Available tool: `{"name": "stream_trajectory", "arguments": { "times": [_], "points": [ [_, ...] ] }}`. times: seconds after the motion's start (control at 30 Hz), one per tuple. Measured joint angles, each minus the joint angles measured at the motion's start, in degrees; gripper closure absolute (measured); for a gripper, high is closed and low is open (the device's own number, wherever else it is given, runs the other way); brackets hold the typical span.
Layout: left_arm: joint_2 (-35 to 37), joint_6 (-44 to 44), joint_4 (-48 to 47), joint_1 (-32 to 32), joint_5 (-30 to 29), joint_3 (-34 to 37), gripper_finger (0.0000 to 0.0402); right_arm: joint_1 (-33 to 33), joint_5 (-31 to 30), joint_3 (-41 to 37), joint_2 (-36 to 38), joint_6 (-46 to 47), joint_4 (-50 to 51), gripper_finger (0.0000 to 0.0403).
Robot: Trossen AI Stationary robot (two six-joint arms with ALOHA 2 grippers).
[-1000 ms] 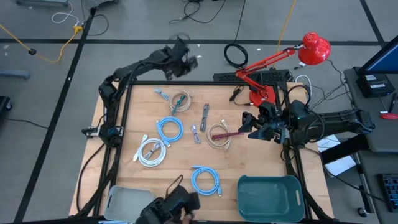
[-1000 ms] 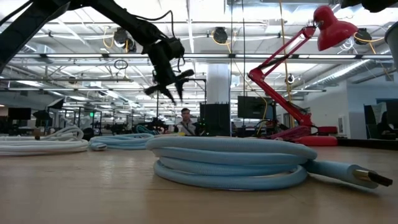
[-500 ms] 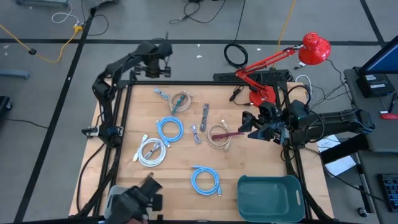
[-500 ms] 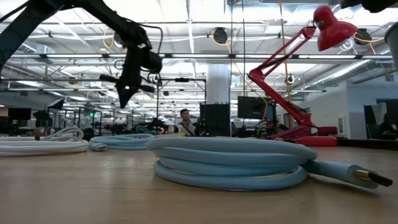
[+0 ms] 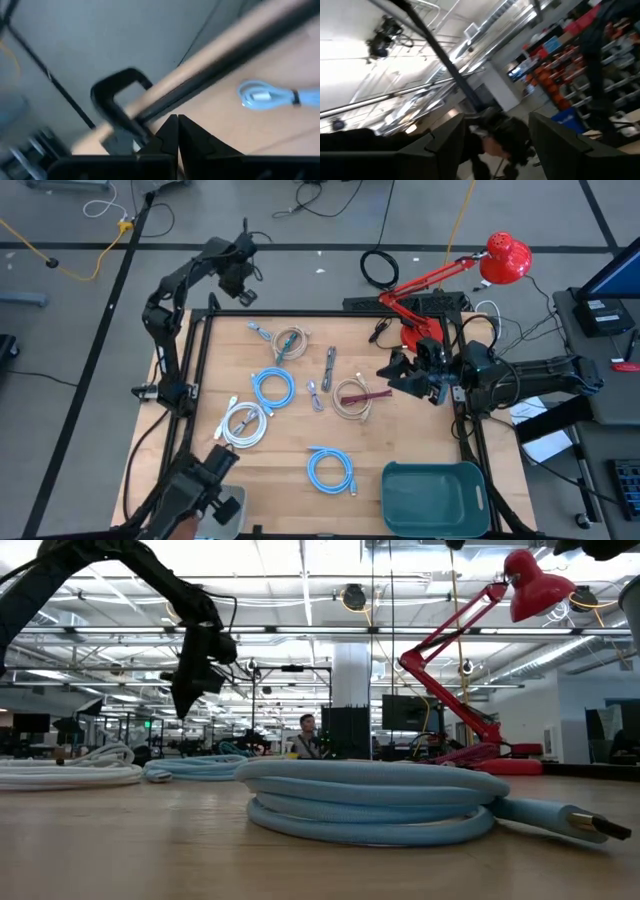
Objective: Pick & Place USB Port
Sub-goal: Put the blue charger cable into the gray bin
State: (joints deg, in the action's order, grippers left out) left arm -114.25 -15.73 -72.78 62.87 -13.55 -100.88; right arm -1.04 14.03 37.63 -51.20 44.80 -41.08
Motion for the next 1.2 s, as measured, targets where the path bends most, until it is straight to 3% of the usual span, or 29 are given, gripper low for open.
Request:
{"name": "stream_trajectory", "arguments": {
  "times": [0.13,0.2,0.37,0.5,0.73,0.9,1.07,1.2],
  "points": [
    [-2.13,-10.88,0.84,-2.90,0.55,0.02,0.0383,-0.04,-2.40,0.00,-0.26,-1.12,-0.13,0.0190],
    [-3.40,-14.79,0.79,-5.11,-2.04,0.02,0.0365,-0.09,-2.44,0.00,-0.28,-1.07,0.14,0.0190],
    [-5.56,-12.09,0.76,-7.71,-2.69,0.04,0.0287,-0.09,-2.46,0.00,-0.26,-1.11,0.19,0.0190],
    [-6.28,1.25,-2.04,-8.22,-4.04,0.02,0.0223,-0.09,-2.29,0.00,-0.26,-1.14,0.21,0.0190],
    [-8.67,27.63,-8.37,-8.15,6.64,0.02,0.0172,-0.09,-2.10,0.00,-0.26,-3.47,0.17,0.0190],
    [-8.51,46.87,-5.16,-8.30,13.73,-0.01,0.0176,-0.09,-2.02,0.00,-0.26,-3.50,-0.13,0.0190],
    [-8.48,62.58,-1.90,-8.99,14.41,-0.01,0.0207,0.02,-1.57,0.00,-0.26,-1.87,-0.91,0.0190],
    [-8.48,72.52,-2.34,-8.48,13.85,-0.01,0.0238,0.13,2.13,0.00,-0.22,1.01,-1.16,0.0190]
  ]
}}
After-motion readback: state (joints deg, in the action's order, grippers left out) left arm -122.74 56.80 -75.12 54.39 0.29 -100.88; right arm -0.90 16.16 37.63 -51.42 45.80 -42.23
